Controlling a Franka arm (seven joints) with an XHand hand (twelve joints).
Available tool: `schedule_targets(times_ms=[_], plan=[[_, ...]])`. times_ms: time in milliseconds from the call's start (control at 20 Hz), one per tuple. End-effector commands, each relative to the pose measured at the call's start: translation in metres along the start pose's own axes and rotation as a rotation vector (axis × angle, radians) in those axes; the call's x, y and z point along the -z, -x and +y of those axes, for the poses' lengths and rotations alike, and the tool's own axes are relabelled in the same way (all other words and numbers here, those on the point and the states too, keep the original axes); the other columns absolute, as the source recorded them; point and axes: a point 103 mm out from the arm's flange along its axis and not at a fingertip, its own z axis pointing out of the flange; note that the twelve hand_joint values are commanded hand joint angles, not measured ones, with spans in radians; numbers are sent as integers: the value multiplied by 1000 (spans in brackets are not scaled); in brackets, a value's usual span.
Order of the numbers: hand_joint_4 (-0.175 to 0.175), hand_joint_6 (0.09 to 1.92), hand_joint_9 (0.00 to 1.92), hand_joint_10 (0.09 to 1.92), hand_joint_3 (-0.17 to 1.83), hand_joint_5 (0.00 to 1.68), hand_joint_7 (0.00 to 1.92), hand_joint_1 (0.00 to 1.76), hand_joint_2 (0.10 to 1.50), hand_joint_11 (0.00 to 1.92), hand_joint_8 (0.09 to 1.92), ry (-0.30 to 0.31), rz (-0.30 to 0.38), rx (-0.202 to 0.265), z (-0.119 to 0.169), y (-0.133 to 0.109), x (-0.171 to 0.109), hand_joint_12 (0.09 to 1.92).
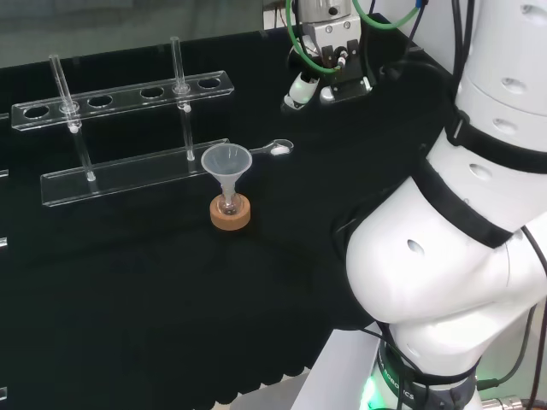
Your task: Pick up the weighing funnel.
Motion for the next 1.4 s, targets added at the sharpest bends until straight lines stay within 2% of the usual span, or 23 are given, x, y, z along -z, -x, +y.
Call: schedule_targets(times_ms=[50, 600, 900, 1400], plan=[[-39, 87, 552, 604, 375, 481, 267, 860, 647, 493, 680, -32, 58, 41, 68, 20, -52, 1337], [-32, 87, 586, 585, 428, 519, 300, 891, 621, 512, 676, -64, 76, 70, 99, 17, -78, 1324], [-29, 87, 603, 586, 439, 537, 311, 910, 618, 517, 678, -84, 38, 100, 112, 11, -96, 1321], [-23, 87, 616, 569, 482, 557, 323, 917, 601, 527, 674, -103, -8, 150, 121, -4, -106, 1307]])
